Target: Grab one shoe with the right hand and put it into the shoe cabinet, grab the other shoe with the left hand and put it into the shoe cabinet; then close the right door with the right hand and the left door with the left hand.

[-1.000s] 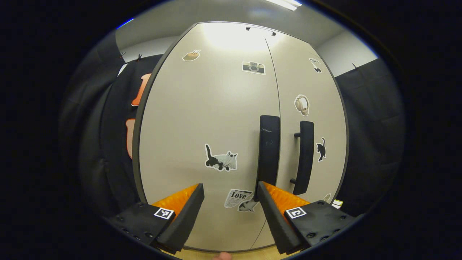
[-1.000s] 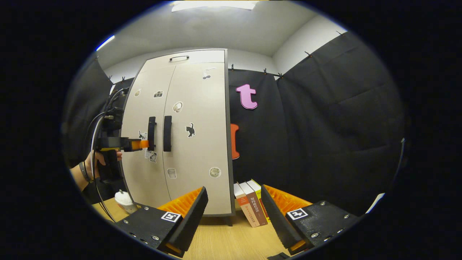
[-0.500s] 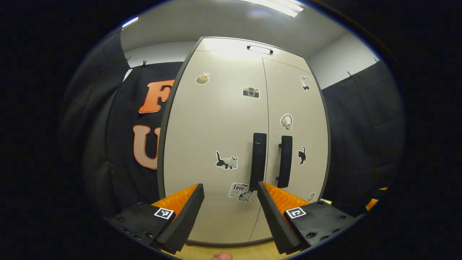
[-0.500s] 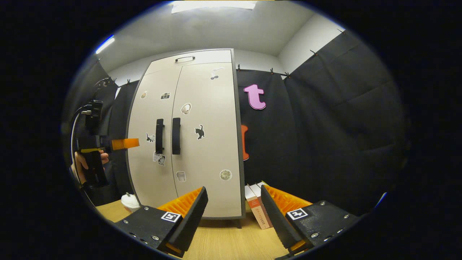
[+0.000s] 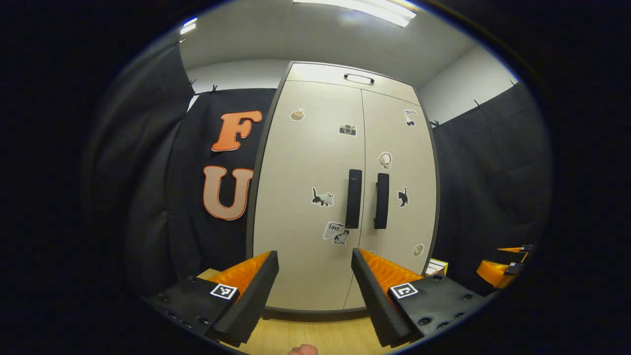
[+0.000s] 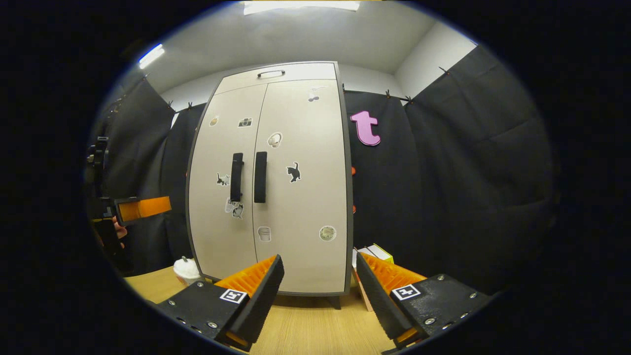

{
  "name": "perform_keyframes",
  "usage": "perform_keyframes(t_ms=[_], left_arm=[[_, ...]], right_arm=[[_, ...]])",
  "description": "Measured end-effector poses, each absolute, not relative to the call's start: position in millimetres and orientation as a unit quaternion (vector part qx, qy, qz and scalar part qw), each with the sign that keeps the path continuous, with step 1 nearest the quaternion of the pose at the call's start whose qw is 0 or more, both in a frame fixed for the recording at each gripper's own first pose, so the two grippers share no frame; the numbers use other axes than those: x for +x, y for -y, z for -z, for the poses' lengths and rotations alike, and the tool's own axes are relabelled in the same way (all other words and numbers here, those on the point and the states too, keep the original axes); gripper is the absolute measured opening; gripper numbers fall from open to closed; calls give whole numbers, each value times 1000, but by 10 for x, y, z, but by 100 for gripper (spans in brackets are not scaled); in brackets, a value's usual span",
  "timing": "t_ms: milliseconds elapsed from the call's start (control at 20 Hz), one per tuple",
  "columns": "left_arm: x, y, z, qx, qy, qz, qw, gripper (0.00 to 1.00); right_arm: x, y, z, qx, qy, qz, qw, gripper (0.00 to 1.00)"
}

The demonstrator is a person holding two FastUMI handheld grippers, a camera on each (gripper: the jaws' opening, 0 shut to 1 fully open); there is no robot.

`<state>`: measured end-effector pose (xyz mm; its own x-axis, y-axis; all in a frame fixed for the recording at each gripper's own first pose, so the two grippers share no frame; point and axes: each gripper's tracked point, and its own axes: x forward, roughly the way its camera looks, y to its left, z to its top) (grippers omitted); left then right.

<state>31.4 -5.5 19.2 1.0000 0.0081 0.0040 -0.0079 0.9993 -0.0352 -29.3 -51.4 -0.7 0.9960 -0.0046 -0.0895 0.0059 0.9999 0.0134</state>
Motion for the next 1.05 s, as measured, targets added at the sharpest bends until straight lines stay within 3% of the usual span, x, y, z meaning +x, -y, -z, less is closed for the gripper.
perform_keyframes(t_ms=[250,1050], left_arm=[[10,-24,-13,-14,2,-40,999,96],[-186,83,112,-36,-18,-43,998,96]], right_arm=[[-341,337,78,16,-47,-18,999,91],[-395,161,-10,11,-34,-33,999,92]])
